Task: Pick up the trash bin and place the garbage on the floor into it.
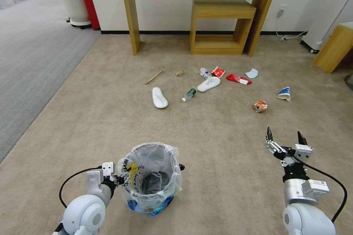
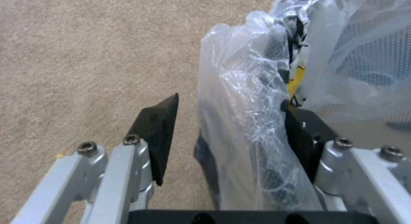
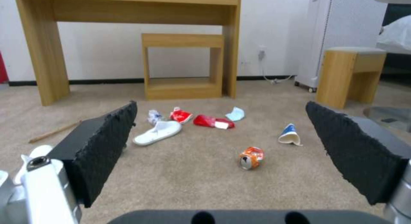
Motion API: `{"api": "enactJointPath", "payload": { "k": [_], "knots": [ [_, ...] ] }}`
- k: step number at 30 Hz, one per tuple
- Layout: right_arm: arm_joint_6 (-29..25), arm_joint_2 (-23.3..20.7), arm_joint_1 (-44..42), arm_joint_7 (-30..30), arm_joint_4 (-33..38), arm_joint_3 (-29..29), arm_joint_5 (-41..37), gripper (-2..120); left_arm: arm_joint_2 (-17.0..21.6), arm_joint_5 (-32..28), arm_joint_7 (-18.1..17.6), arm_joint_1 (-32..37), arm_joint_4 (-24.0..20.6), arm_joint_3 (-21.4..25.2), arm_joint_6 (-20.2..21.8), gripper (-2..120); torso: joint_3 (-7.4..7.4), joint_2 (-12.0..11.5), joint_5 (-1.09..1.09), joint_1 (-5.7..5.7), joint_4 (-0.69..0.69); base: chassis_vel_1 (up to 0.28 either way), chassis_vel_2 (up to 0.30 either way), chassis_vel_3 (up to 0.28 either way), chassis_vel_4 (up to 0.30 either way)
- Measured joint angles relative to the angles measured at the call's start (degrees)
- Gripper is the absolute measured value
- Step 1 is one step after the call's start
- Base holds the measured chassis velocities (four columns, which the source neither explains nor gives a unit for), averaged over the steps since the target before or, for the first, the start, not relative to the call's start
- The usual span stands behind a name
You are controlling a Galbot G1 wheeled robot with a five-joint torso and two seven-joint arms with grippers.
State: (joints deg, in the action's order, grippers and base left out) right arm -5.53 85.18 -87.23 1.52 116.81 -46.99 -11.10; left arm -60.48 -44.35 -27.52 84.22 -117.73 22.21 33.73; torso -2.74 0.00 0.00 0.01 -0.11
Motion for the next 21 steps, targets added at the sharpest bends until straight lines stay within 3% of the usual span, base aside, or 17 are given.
{"api": "enactJointPath", "payload": {
  "k": [4, 11, 21],
  "knots": [
    [-0.1, 0.0, 0.0, 0.0, 0.0, 0.0, 0.0, 100, -0.3, 0.3, 0.3, 0.0, 0.3, -0.1, -0.1, 61, 0.00, 0.0, 0.00, 0.00, 0.00, 0.000, 0.000, 0.000, 0.000],
    [-0.3, -0.1, -0.1, 0.0, -0.1, -0.1, 0.0, 100, -0.5, 0.3, 0.5, -0.1, 0.4, -0.2, -0.3, 58, 0.00, 0.0, 0.00, 0.00, 0.00, 0.000, 0.000, 0.000, 0.000],
    [-0.5, -0.4, 0.0, 0.0, -0.3, -0.1, 0.0, 100, -0.8, 0.5, 1.4, 0.2, 0.5, -0.2, -0.6, 26, 0.00, 0.0, 0.00, 0.00, 0.00, 0.000, 0.000, 0.000, 0.000]
  ]
}}
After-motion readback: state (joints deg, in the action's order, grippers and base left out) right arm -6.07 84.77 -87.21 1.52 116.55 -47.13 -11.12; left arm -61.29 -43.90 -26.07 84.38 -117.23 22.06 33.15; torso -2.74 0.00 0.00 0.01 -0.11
